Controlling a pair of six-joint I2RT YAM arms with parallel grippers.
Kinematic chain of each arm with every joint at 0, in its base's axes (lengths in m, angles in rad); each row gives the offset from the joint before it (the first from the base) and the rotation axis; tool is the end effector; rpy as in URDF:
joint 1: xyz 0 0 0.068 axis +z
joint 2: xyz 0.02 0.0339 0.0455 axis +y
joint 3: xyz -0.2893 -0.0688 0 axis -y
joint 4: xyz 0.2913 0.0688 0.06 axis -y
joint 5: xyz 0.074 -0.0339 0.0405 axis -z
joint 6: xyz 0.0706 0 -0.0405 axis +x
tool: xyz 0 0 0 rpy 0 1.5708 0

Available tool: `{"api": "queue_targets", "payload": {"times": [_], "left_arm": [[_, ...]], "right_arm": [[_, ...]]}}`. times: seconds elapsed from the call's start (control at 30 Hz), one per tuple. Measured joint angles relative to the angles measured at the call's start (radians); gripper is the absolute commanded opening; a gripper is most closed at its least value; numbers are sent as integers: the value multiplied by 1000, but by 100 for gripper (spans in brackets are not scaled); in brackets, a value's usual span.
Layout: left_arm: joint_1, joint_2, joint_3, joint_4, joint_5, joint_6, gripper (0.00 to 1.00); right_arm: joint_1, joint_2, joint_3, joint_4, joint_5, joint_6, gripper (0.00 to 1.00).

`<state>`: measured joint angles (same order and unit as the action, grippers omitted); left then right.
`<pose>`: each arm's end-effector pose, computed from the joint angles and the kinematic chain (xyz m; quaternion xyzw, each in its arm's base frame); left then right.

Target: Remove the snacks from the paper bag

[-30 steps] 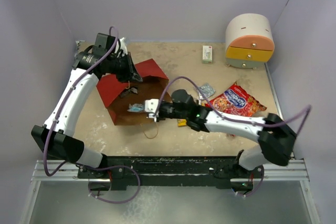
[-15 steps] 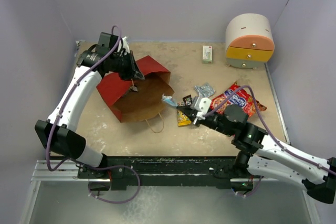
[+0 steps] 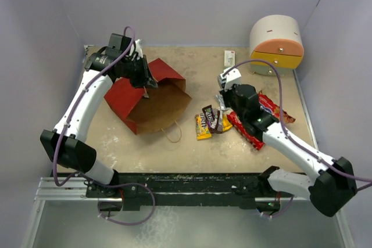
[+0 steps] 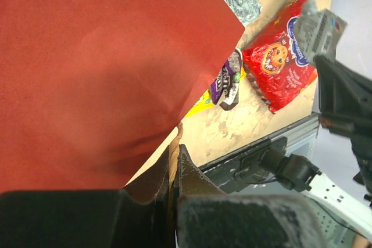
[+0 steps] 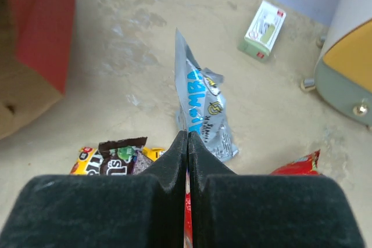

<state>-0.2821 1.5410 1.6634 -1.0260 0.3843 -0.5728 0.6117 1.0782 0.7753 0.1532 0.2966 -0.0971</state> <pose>0.3571 -0.1311 0.3882 -0.0725 0.9268 -0.2975 0.2177 0.2731 0.1663 0.3177 -0.1698 0.7365 0.0558 0.6524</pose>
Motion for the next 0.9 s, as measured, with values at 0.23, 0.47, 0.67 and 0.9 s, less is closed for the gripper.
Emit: {"api": "queue_targets", "payload": {"times": [0.23, 0.47, 0.67, 0.9], "left_arm": [[6, 0, 20, -19, -2, 20, 0], [6, -1, 20, -23, 40, 19, 0], [6, -23, 0, -18, 81, 15, 0], [6, -87, -69, -14, 97, 3, 0]], "right_arm": [[-106, 251, 153, -82, 21, 72, 0], [-133, 464, 236, -166, 173, 4, 0], [-133, 521, 238, -177, 236, -41, 0], [-132, 621, 256, -252, 227, 9, 1]]}}
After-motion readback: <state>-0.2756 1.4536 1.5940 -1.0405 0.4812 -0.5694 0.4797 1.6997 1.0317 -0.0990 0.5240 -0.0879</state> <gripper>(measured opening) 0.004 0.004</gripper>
